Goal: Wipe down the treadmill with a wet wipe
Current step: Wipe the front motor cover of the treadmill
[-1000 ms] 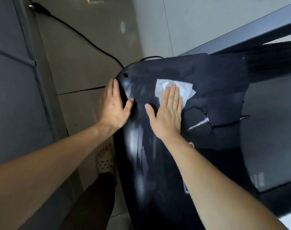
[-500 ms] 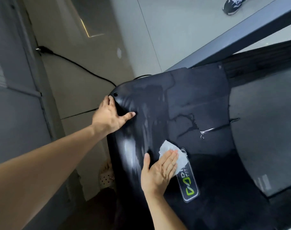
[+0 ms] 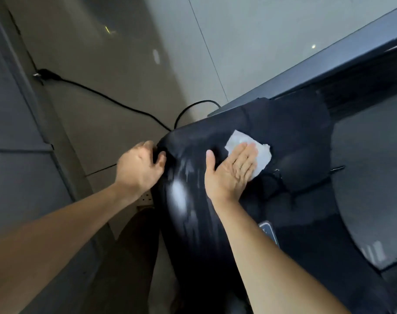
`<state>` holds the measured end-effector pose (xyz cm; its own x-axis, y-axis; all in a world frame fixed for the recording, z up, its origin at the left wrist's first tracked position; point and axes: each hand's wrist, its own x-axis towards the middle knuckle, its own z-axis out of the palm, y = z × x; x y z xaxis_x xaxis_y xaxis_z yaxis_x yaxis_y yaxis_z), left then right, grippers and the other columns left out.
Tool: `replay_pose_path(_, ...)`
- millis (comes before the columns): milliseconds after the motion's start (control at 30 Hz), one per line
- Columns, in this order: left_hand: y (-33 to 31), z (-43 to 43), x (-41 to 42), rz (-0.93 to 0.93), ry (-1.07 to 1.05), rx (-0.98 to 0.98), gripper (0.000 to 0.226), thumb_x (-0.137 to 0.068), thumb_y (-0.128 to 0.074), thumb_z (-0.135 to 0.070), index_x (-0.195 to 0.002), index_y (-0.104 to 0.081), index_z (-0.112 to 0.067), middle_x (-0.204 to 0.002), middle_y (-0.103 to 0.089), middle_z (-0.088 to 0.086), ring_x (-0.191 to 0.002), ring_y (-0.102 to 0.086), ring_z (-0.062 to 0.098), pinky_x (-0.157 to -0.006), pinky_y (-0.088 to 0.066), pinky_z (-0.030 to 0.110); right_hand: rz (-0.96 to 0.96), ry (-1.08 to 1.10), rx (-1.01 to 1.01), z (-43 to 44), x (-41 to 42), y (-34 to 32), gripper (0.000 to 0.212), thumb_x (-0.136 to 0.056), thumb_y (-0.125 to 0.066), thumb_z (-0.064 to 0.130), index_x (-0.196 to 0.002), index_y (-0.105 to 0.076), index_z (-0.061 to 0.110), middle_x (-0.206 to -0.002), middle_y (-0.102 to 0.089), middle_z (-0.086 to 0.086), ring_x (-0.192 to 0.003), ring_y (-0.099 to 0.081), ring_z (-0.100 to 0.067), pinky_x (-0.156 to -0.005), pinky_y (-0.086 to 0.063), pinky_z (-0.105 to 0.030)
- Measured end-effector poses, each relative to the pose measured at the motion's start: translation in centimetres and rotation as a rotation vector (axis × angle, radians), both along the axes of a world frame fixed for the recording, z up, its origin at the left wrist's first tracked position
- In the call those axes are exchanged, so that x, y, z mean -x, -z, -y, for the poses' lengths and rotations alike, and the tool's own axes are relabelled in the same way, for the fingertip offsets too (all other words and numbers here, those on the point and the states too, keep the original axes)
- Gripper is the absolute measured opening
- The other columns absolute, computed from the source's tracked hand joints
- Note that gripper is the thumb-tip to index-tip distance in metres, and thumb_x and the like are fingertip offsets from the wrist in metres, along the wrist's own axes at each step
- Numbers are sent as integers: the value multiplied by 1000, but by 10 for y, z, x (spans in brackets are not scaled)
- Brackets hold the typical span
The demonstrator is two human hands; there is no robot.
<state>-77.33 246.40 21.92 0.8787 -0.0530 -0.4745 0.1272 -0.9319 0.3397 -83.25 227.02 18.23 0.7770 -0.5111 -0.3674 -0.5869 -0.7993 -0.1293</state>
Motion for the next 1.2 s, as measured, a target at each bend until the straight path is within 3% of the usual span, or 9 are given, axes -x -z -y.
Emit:
replay_pose_path(133,10,7,-39,-20,49,77,27,-98,-55,-35,-113,-64,-14,-114,-68,9,-110,-62,33,-86,-49,40,-99,-421,87,-20,-52,0,96,-96,-1,72,-161,-4,1,-170,4,-17,-157,11,-29,-127,1,-50)
replay_pose_path(300,9,47,-79,-139,122,171,46,-101,-53,-37,-138,-57,-9,-137,-60,11,-130,-51,31,-108,-41,40,-100,-520,58,18,2,-15,92,-101,-17,69,-162,-4,2,-170,3,-15,-158,5,-28,-129,-4,-48)
replay_pose_path(400,3,79,-91,-276,286,123,59,-100,-50,-54,-139,-55,-10,-139,-57,11,-132,-50,31,-110,-40,42,-173,-56,45,48,74,-16,99,-97,-20,74,-160,-11,-3,-168,-9,-23,-157,-9,-35,-128,-13,-48)
replay_pose_path(533,-6,103,-98,-403,305,6,66,-96,-46,-68,-130,-58,-13,-130,-56,9,-121,-56,32,-99,-46,42,-361,641,-153,40,150,-35,132,-75,-11,94,-157,-6,-9,-166,-5,-31,-156,-4,-39,-125,-6,-44)
replay_pose_path(667,-12,115,-100,-469,286,-6,68,-87,-53,-78,-129,-59,-25,-119,-52,0,-103,-54,25,-89,-44,36,-369,1000,-268,42,96,-40,108,-93,-24,80,-160,-4,-2,-168,8,-25,-156,11,-34,-125,-7,-51)
replay_pose_path(733,-9,116,-95,-453,266,-24,67,-84,-54,-81,-126,-59,-29,-117,-52,0,-99,-51,24,-86,-41,34,-246,891,-254,38,45,-34,104,-96,-25,74,-159,1,-4,-168,11,-25,-156,12,-33,-127,1,-48)
replay_pose_path(833,-3,117,-91,-403,251,-74,83,-70,-46,-93,-119,-63,-28,-115,-57,1,-97,-58,26,-83,-46,36,-64,438,-289,18,-21,-28,105,-92,-13,76,-158,5,-4,-168,12,-23,-156,14,-32,-126,8,-47)
replay_pose_path(1000,5,116,-87,-337,298,-115,55,-80,-46,-85,-94,-55,-33,-107,-63,5,-95,-60,31,-80,-44,38,170,-190,-200,47,13,-7,88,-101,-23,66,-161,-17,2,-170,-8,-15,-158,-5,-28,-127,-10,-49)
replay_pose_path(1200,11,121,-88,-348,388,-227,89,-77,-34,-96,-110,-66,-20,-96,-66,7,-92,-61,35,-81,-46,42,-73,252,-43,62,159,0,91,-102,-30,65,-160,-11,-2,-169,-5,-22,-158,-6,-34,-127,-11,-50)
